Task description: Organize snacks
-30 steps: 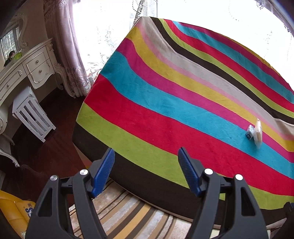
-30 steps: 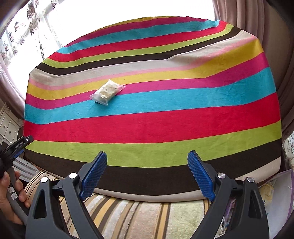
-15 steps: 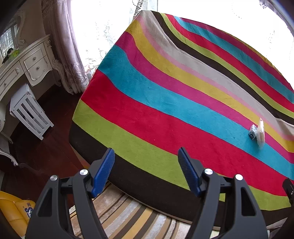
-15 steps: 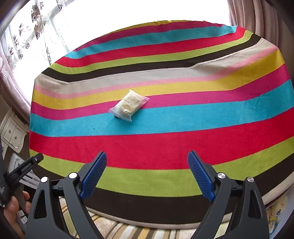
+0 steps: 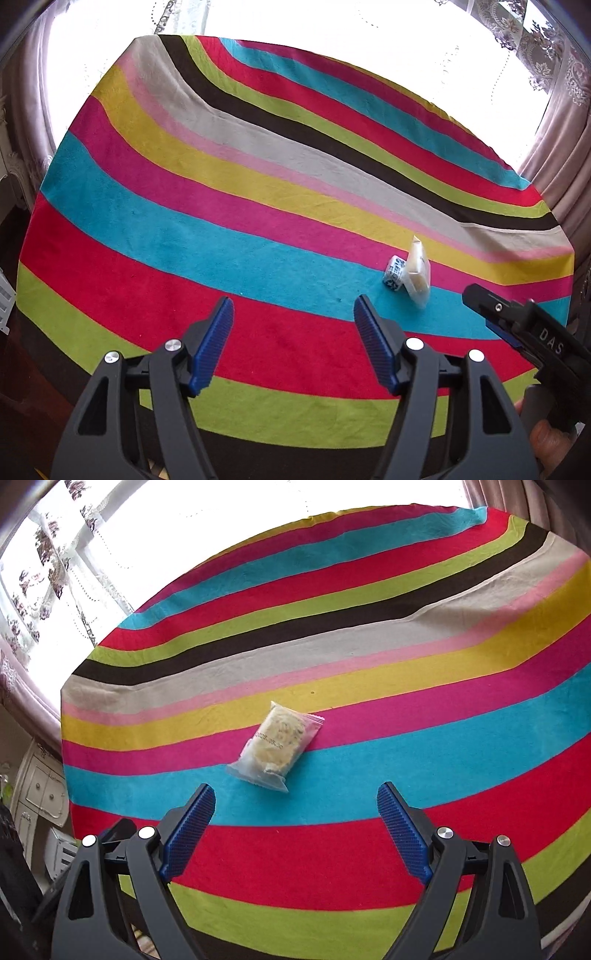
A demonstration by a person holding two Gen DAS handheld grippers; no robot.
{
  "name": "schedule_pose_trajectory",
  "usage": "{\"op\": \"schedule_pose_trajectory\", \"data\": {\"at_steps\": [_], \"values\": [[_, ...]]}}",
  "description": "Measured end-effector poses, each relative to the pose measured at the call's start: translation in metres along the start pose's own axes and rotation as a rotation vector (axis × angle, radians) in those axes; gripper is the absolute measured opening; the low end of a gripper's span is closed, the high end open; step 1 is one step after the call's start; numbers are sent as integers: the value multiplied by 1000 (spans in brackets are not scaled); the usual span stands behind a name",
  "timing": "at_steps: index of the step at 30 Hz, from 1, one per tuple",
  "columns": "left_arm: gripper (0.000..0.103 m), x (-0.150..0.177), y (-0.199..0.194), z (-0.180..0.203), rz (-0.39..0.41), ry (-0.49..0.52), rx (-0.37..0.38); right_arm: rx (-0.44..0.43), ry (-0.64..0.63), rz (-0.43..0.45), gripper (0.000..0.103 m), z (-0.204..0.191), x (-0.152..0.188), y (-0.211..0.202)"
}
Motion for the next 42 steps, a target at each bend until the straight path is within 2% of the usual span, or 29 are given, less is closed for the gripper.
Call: {"op": "schedule_pose_trajectory", "data": {"at_steps": [4,8,13,16,21,23,26,28,33,34,37,38,40,42], "values": [[68,4,4,-1,-7,-13,-3,-7,49,-52,87,-9,-14,35],[67,4,8,0,-10,-8,4,35,36,-82,87,-14,-22,68],[67,-3,10,3,2,8,19,73,-39,-61,59,-11,-19,65],[67,-10,15,12,11,33,41,110,-73,-46,57,-4,-18,60],[67,-24,32,40,5,138,119,196,-147,2,60,7,-21,58],[66,-29,43,51,-5,182,144,216,-204,14,74,5,-23,58],[60,-33,57,62,-10,244,183,245,-298,35,85,3,-25,60],[57,-36,66,68,-18,279,198,257,-340,39,88,5,-27,59],[54,-40,88,85,-53,371,230,281,-402,47,88,14,-33,52],[52,-41,93,88,-61,386,228,274,-409,42,88,15,-34,52],[31,-41,106,95,-91,429,226,285,-449,43,88,14,-34,56],[27,-40,108,95,-98,441,219,274,-465,35,88,13,-33,58],[21,-39,108,96,-91,459,205,270,-511,31,88,8,-31,61],[21,-39,108,91,-93,444,194,262,-562,31,88,1,-28,65]]}}
Point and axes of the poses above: each gripper's, at about its wrist camera, not at the fingertips, and y roughly the way its jaws point, z to its right, x to its underside, the point moved 2 cm from there along y, roughly the way its jaws point, and after that the axes turned 14 degrees about y, right-handed, at the moved point
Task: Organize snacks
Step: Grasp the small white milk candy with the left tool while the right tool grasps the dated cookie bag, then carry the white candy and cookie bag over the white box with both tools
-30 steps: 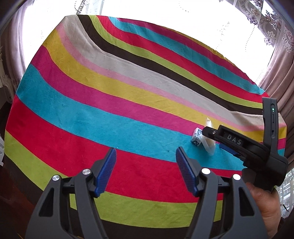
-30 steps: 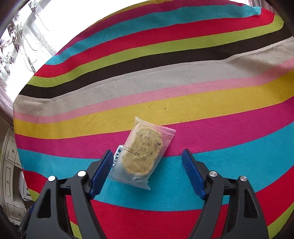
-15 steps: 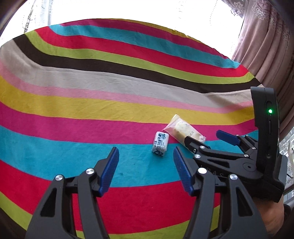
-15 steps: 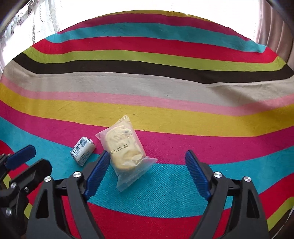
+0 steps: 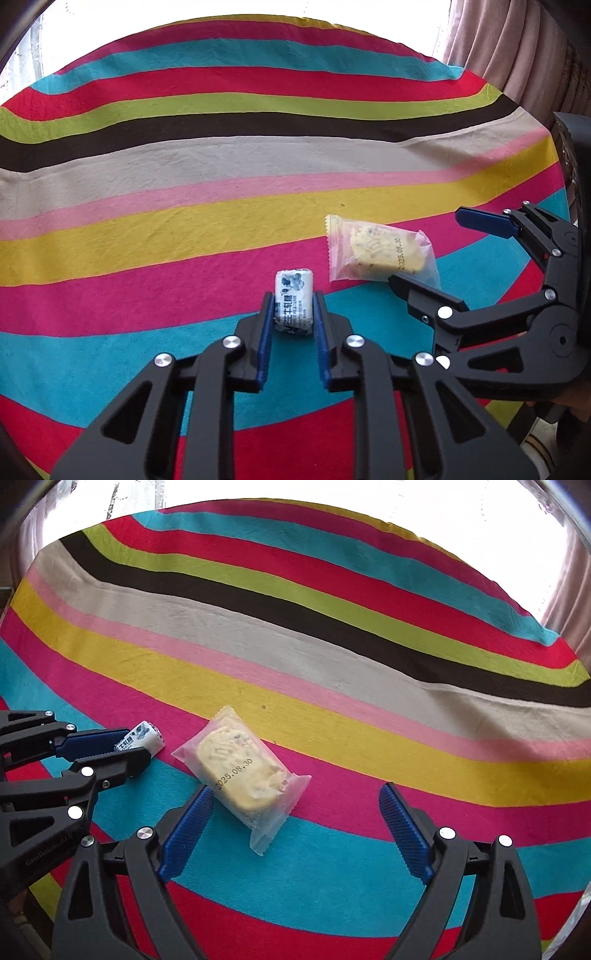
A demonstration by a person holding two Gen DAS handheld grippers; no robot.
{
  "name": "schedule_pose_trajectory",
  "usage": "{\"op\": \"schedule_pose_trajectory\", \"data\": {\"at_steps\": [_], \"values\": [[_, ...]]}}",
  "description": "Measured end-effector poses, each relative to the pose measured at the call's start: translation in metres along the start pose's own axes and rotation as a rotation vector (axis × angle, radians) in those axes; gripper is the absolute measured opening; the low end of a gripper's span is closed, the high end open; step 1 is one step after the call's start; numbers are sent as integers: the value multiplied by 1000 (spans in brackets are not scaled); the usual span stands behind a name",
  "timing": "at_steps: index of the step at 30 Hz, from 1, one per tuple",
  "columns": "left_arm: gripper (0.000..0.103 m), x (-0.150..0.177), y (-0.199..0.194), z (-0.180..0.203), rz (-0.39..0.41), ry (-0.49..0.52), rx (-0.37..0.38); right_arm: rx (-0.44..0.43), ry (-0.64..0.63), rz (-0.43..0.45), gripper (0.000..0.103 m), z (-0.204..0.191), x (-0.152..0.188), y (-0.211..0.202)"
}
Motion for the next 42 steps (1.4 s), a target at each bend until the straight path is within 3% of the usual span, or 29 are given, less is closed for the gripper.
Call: {"op": "schedule_pose_trajectory", "data": {"at_steps": [7,9,10,12,14,16,27,42], "values": [[20,15,-13,-17,4,-82,-45,-47,-38,-37,85,-14,-11,17],[20,17,-18,-20,12,-101,-48,-82,-17,-46,76,-14,-12,18],[20,18,-21,-21,17,-107,-50,-114,8,-64,65,-13,-13,19],[20,18,-24,-21,26,-115,-49,-149,49,-86,61,-15,-12,17],[20,18,-27,-19,32,-119,-51,-150,52,-85,49,-19,-10,15],[20,20,-31,-18,33,-121,-63,-146,60,-91,45,-23,-8,12],[20,33,-45,-7,3,-157,-105,-110,148,-106,37,-32,21,-14],[20,59,-80,31,-27,-179,-112,-138,253,-112,36,-3,73,-69]]}}
Point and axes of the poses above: each gripper's, at about its wrist camera, not at the fingertips, and y roughly the way its jaws point, z to its right, x to its underside, the point moved 2 cm from there along y, roughly the way its jaws point, and after that the axes turned 14 degrees about y, right-handed, at the moved point
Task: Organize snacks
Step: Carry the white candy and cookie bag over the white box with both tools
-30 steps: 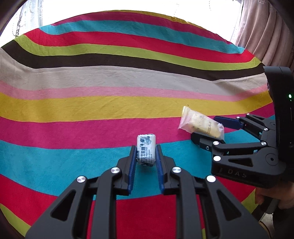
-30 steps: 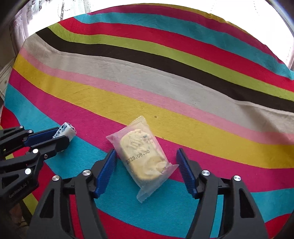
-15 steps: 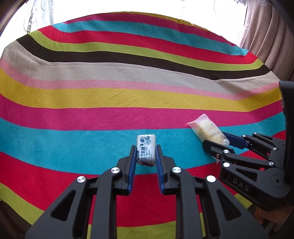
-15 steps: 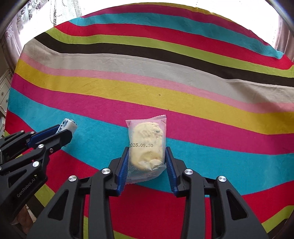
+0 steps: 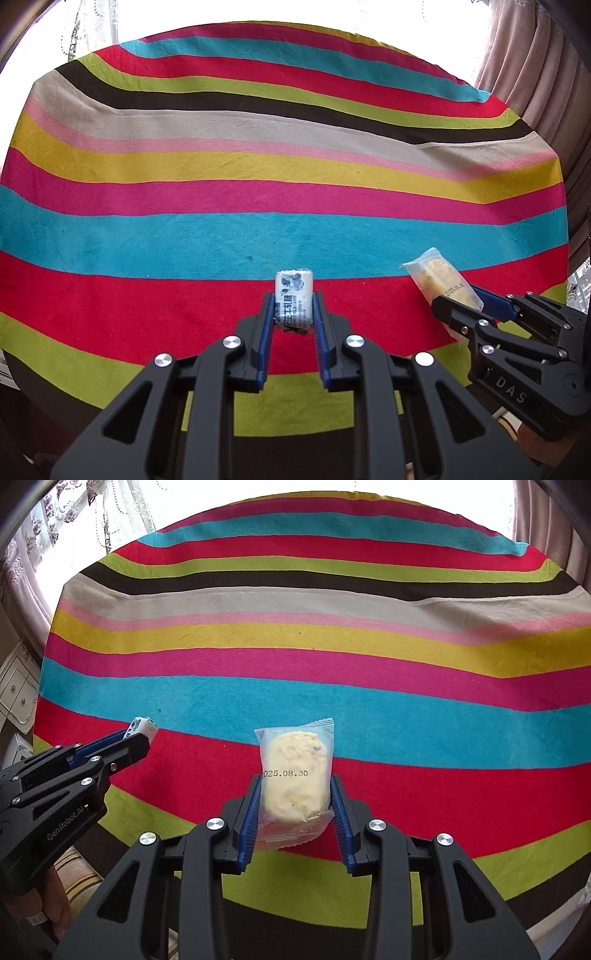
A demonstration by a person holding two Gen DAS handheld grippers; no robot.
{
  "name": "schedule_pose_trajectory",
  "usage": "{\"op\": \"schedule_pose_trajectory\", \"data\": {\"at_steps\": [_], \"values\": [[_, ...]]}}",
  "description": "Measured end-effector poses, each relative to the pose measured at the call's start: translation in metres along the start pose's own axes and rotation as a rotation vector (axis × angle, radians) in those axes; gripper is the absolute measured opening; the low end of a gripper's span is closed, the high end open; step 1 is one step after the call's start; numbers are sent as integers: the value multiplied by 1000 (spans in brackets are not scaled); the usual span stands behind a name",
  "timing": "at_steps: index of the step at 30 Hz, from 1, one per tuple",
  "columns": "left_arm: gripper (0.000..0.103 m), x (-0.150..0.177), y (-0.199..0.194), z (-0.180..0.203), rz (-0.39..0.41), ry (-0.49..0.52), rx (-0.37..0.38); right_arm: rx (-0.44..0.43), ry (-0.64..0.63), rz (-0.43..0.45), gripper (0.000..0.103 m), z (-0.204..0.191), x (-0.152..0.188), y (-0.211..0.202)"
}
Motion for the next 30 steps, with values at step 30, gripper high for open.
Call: {"op": "schedule_pose_trajectory", "data": {"at_steps": [30], "values": [[20,67,-96,255,-36,270,584,278,391,120,36,216,163,-199]]}}
Point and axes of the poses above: each gripper's, at about its wrist camera, not at the fingertips, and y roughly the way its jaws point, z to its right, x to its underside, the point moved 2 cm from there along y, roughly the way its jaws point, and after that the axes turned 14 degrees about y, right-handed, at the moved point
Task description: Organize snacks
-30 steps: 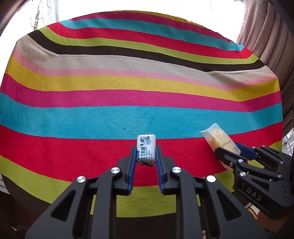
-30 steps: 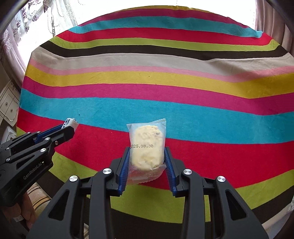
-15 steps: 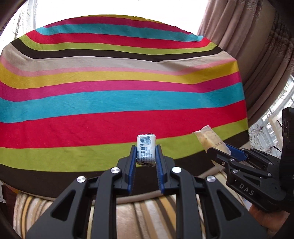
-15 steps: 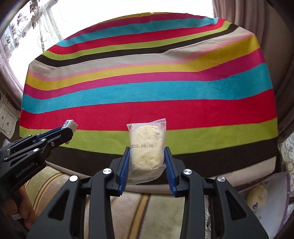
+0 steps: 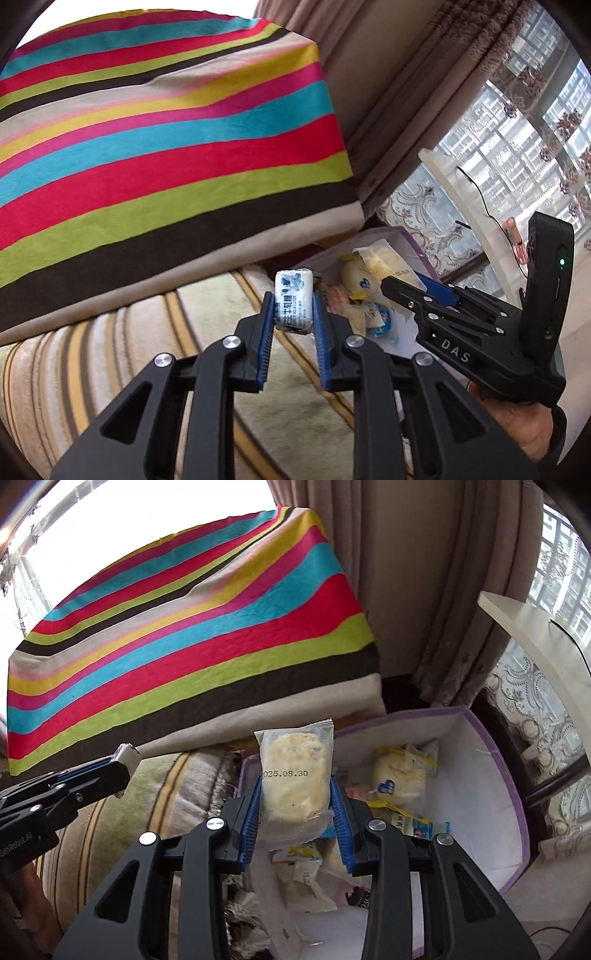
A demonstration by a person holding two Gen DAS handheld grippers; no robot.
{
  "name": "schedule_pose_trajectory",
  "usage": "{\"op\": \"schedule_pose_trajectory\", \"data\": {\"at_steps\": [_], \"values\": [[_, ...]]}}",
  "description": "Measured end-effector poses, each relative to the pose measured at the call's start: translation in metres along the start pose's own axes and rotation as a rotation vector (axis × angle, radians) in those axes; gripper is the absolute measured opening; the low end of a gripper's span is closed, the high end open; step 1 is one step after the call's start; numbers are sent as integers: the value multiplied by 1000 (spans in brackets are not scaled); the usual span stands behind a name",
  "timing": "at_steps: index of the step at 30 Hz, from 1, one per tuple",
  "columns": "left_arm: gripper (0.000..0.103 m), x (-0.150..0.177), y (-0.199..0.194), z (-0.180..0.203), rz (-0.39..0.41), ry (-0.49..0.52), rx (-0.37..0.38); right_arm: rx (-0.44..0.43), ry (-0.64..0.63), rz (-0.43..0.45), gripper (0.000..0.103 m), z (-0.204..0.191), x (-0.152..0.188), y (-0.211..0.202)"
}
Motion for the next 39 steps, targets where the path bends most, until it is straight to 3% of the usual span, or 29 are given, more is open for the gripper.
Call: {"op": "schedule_pose_trajectory", "data": {"at_steps": [3,5,7,9,11,14,17,32,39], "values": [[22,1,16,21,-39,19,19,12,54,-1,38,26,7,-4],[47,2,24,31,-64,26,29,20,83,1,42,38,12,-6],[60,5,26,40,-75,38,16,20,105,2,44,45,16,-9],[63,7,30,45,-91,53,23,19,125,6,50,49,19,-12],[71,14,29,49,-106,47,34,23,145,13,64,53,23,-17],[77,21,23,52,-101,50,33,28,160,25,77,52,32,-26],[81,27,18,57,-101,61,12,40,171,30,80,53,42,-31],[98,31,25,66,-123,93,-30,98,192,24,80,69,60,-32],[101,31,29,70,-130,102,-43,121,204,19,80,77,61,-28]]}}
Point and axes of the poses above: each gripper's, at about its wrist camera, not at the fingertips, and y roughly the way its jaws point, z to its right, x to its underside, the point moved 2 cm from there along y, roughly the way its jaws point, and after that the axes turned 14 degrees about y, right-handed, at the moved point
